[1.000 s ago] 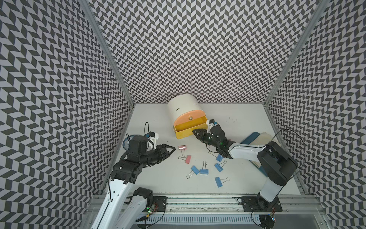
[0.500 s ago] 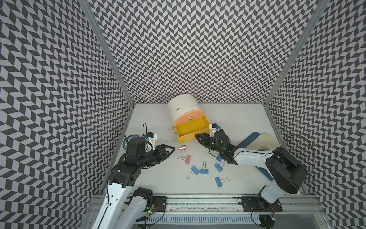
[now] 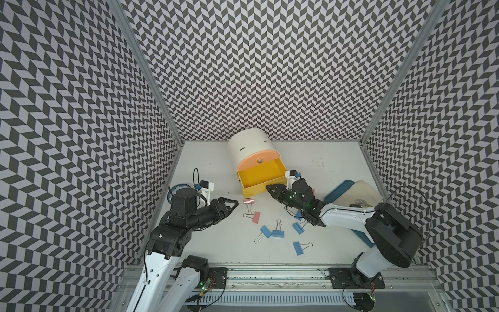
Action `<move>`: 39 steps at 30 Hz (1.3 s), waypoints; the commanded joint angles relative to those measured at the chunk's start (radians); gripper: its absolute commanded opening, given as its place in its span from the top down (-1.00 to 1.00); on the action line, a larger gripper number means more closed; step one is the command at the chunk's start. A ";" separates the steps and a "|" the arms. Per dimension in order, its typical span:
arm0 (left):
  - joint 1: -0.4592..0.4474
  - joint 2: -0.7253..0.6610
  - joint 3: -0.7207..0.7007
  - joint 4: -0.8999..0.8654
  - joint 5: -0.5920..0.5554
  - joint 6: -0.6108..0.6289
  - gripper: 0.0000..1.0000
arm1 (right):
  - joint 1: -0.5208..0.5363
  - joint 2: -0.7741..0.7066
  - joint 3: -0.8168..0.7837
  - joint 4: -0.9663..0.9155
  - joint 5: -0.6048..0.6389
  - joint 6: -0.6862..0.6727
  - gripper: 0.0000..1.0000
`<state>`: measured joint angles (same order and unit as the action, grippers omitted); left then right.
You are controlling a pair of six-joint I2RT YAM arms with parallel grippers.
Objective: Put the binder clips in the drawer according to color
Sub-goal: Open the drawer in the storage box, then pick up the binder clip at the center of the board.
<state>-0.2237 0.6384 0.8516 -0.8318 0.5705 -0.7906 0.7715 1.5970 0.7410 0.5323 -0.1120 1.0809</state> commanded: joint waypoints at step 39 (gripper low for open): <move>0.001 -0.105 -0.150 -0.006 -0.069 0.039 -0.14 | 0.067 -0.453 -0.089 -0.887 0.166 -0.290 -0.07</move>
<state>-0.2237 0.5594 0.7300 -0.8745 0.4885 -0.7334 0.8143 1.1801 0.6754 -0.2543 0.0311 0.8169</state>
